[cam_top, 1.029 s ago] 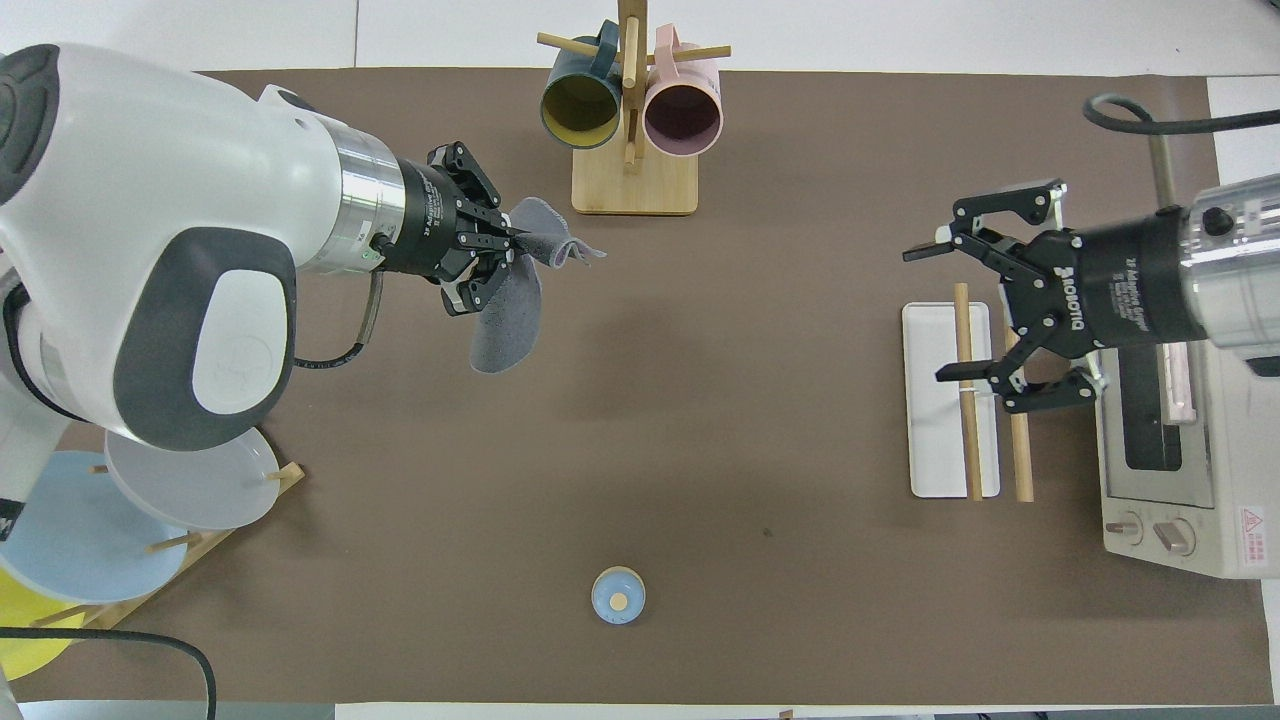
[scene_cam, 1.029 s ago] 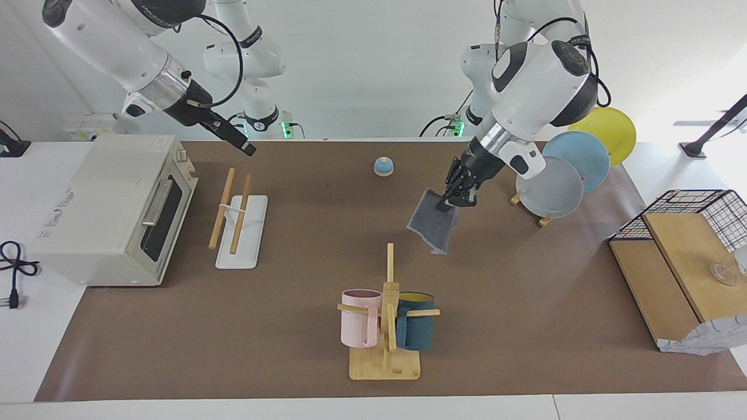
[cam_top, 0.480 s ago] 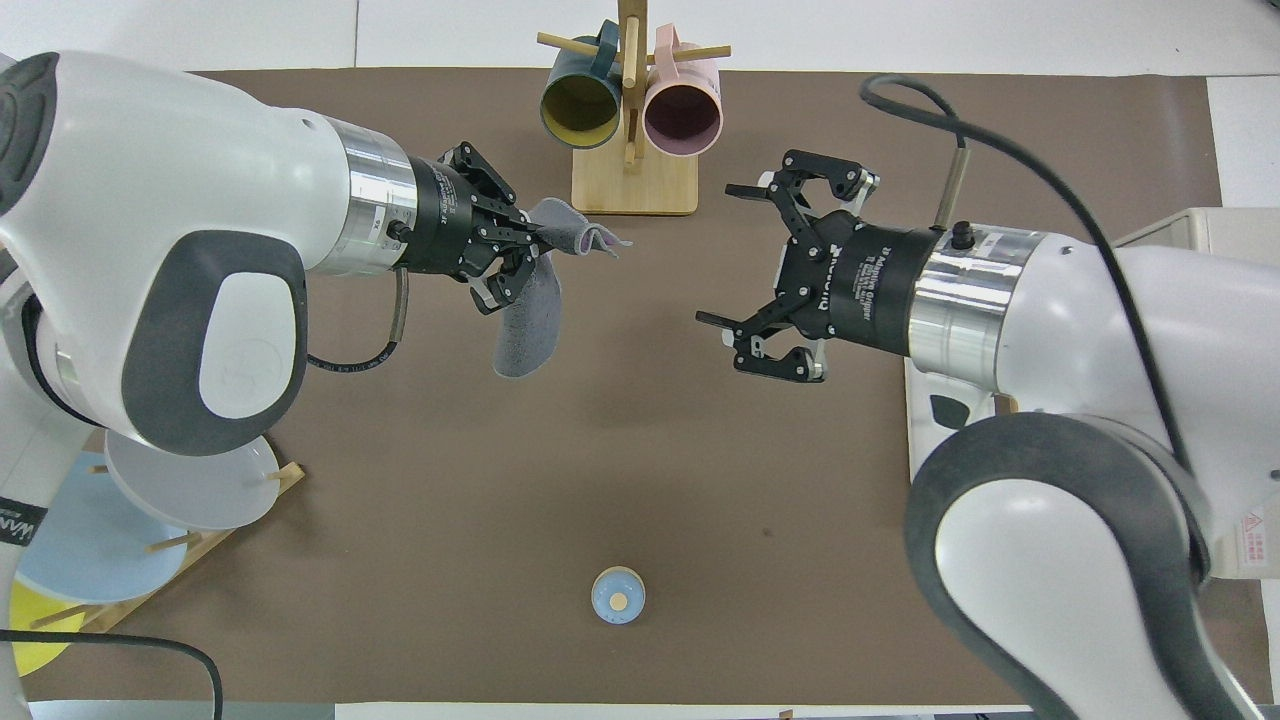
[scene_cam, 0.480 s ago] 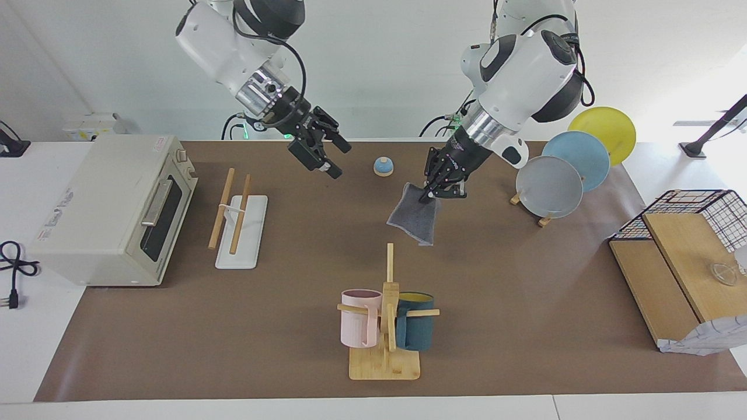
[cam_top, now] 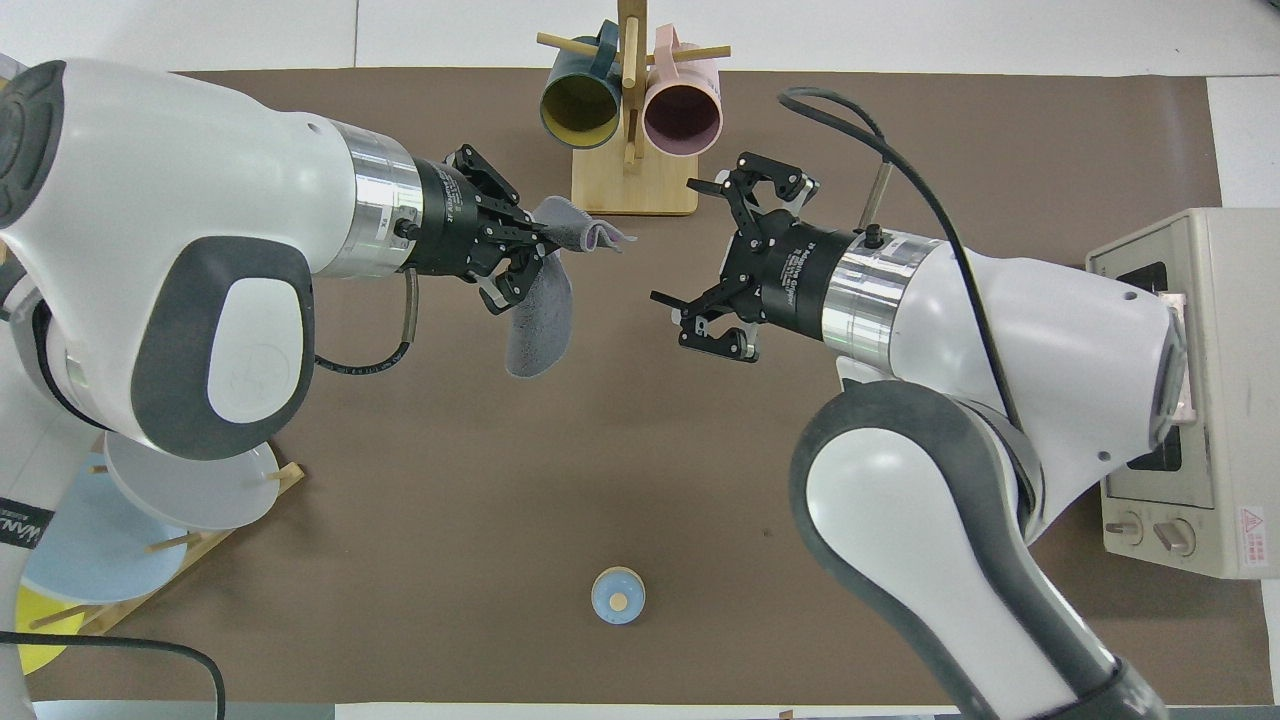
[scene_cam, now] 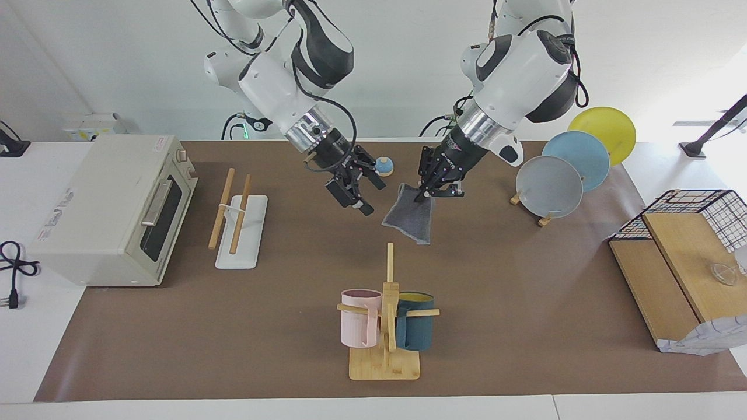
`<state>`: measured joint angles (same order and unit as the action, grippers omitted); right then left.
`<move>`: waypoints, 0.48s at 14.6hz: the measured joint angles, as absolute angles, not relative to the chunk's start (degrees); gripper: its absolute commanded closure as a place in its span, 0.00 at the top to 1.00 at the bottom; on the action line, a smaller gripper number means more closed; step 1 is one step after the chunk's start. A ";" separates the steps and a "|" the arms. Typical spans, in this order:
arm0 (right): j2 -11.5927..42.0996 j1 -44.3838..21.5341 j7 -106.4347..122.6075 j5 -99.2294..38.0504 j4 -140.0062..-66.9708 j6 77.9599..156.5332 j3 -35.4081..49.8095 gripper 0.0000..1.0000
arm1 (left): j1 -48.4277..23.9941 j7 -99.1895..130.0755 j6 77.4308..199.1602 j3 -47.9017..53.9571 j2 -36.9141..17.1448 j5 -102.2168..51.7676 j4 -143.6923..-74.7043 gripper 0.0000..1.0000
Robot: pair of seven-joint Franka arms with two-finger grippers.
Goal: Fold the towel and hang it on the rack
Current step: 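Move the right gripper to the towel held by the left gripper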
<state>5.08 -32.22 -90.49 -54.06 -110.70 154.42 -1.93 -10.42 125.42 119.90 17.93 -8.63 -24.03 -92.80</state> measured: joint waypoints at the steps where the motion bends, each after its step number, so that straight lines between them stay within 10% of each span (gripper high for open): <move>1: 5.71 -33.30 -90.48 -54.06 -110.43 155.23 -1.95 1.00 | -10.45 125.60 119.94 17.94 -8.54 -24.03 -92.95 0.00; 7: 9.04 -36.62 -90.31 -54.06 -108.36 158.82 -2.07 0.90 | -11.32 127.18 120.44 17.96 -8.12 -24.05 -93.63 0.00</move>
